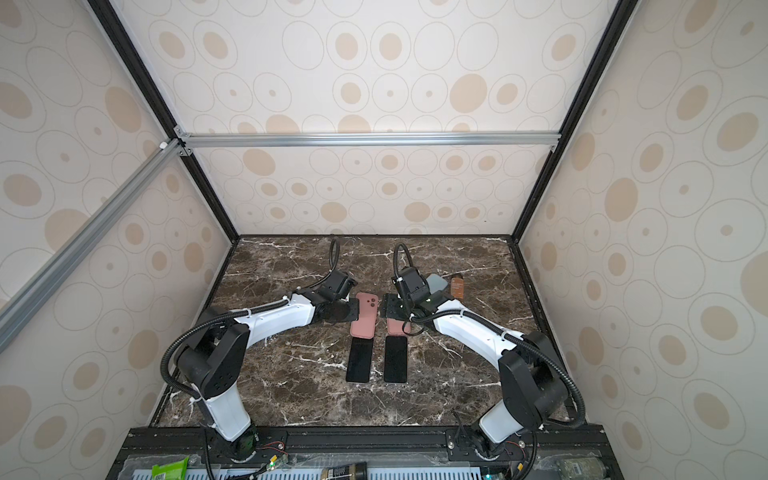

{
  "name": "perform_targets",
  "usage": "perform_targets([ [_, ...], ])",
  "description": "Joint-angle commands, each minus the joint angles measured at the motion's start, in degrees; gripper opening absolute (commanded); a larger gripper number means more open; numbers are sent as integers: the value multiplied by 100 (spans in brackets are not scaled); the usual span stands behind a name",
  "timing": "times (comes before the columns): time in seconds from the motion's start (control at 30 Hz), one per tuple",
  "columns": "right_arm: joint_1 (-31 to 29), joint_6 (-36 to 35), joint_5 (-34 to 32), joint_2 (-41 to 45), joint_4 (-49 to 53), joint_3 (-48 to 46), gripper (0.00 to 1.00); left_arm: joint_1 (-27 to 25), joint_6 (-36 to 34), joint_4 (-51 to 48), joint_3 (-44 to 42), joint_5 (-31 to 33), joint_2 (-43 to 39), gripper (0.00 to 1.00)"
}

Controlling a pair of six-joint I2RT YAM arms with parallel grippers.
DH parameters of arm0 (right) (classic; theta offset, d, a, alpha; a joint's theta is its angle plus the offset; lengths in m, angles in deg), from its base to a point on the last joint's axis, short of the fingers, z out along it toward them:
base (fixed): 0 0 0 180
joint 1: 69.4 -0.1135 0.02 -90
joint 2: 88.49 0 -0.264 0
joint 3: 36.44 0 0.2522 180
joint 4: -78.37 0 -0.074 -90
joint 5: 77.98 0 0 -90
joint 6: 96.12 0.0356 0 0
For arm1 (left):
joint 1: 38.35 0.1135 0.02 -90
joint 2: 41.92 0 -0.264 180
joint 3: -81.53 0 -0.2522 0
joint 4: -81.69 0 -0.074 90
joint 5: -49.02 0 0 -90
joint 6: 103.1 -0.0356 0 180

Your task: Take the phone out of the phone case

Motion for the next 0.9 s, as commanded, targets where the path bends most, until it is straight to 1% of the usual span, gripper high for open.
perform_targets([
  [0.0, 11, 2, 135, -76, 6, 151, 71, 112, 110, 32, 365, -76, 120, 0],
  [0.5, 70, -48, 257, -381, -73, 158, 71, 352, 11, -74, 859, -226, 703, 0],
  [0.87, 79, -93, 248, -452, -55, 167, 72, 396, -58, -177, 995, -253, 1002, 0],
])
